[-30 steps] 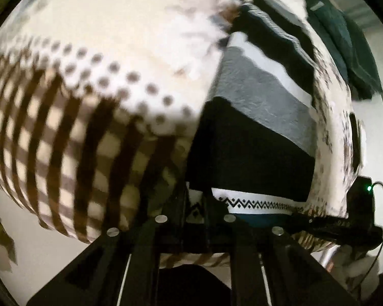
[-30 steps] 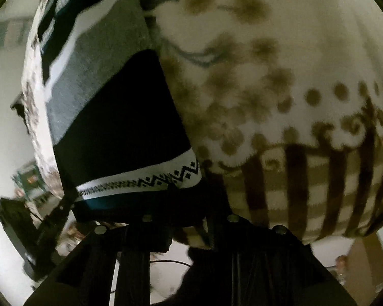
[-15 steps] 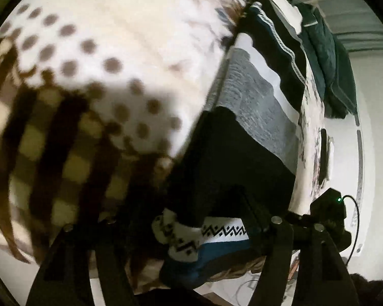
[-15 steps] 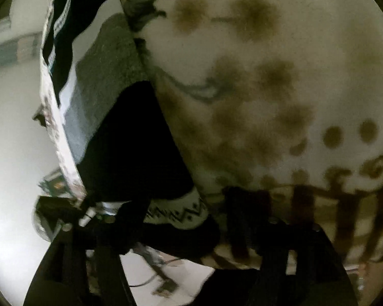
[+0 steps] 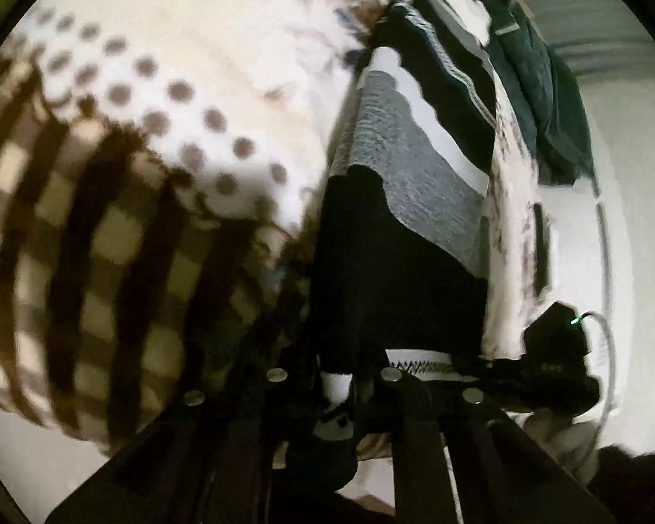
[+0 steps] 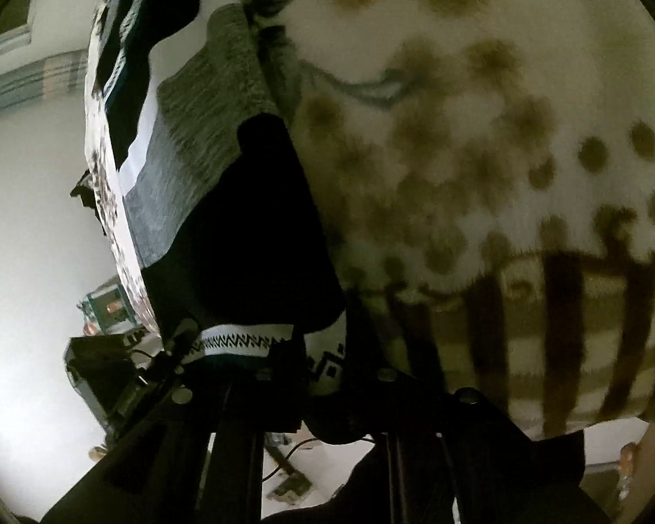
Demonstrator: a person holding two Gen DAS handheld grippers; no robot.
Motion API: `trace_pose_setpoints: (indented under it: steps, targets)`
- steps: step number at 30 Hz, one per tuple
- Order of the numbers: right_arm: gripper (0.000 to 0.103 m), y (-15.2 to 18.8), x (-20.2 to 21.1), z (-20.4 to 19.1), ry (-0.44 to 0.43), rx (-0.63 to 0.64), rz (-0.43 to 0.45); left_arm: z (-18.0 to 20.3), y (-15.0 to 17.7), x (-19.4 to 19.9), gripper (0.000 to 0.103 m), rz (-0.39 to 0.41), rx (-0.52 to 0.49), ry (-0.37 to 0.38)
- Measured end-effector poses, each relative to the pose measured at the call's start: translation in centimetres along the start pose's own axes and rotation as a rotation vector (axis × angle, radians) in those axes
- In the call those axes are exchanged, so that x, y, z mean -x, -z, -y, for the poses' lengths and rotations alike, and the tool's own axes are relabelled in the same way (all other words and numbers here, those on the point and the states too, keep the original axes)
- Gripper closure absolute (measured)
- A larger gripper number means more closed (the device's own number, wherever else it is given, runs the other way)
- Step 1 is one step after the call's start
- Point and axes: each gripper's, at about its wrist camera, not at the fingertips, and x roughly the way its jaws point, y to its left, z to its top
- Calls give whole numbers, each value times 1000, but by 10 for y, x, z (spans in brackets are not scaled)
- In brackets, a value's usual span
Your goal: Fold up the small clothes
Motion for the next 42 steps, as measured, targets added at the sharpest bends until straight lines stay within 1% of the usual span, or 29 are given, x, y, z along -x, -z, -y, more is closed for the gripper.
trace_pose_setpoints:
  steps: [1,2,4,6,7,8,9,10,14,17,19,21,23,25,28,29,30,33,34,35,38,40,41,42]
  targets:
    - [75,-5,-1,0,7,-6,5,-5,-5,-6,87,-24,29,9]
    - [68,-8,-2,0,10,-7,-2,-8,-6,-9,80,-35,40,14]
    - [59,-12,-7,1,-14,-10,-30,-15,-9,-15,78,-55,61,50]
    - [59,-15,-13,2,-31,-21,-37,-15,-9,-18,79,-43,52,52]
    - [59,-15,-15,2,-39,-29,-36,-13,-8,-16,80,-35,45,50]
    - [65,-15,-15,3,-51,-39,-28,-11,-5,-14,82,-25,37,41]
    - [75,-13,-12,5,-67,-48,-13,-8,-3,-11,84,-21,31,25]
    - [85,-12,-11,4,-81,-48,-7,-4,-2,-8,89,-18,28,23]
    - [87,-4,1,-2,-132,-58,13,6,0,9,92,5,57,26]
    - [88,-2,18,-13,-141,-31,28,21,-4,21,92,23,45,18]
    - [88,1,29,-24,-143,-12,41,39,-10,33,92,41,21,17]
    - [88,1,42,-36,-144,8,53,58,-20,45,92,61,-15,-6]
    - [88,0,52,-58,-152,26,78,74,-34,59,92,96,-50,-22]
    - [88,-8,65,-76,-152,49,107,90,-48,64,92,117,-83,-40]
    - [88,-27,88,-104,-140,96,150,115,-76,66,92,150,-143,-78]
    - [88,-37,94,-118,-129,120,166,127,-88,65,92,169,-172,-107]
    - [88,-46,102,-123,-121,132,175,132,-95,64,92,173,-190,-115]
    - [88,-78,119,-156,-79,175,221,153,-128,59,92,187,-229,-132]
    - [88,-91,125,-168,-71,187,242,161,-141,56,92,194,-246,-144]
    - [88,-105,131,-181,-66,199,261,166,-150,57,92,202,-259,-145]
    - [88,-146,145,-210,-52,228,317,186,-191,50,92,236,-301,-147]
    - [88,-174,151,-230,-43,239,347,198,-221,45,92,258,-321,-149]
    - [88,-186,155,-237,-39,242,360,205,-242,38,92,264,-335,-150]
    - [88,-206,157,-248,-27,248,374,210,-256,34,92,267,-346,-157]
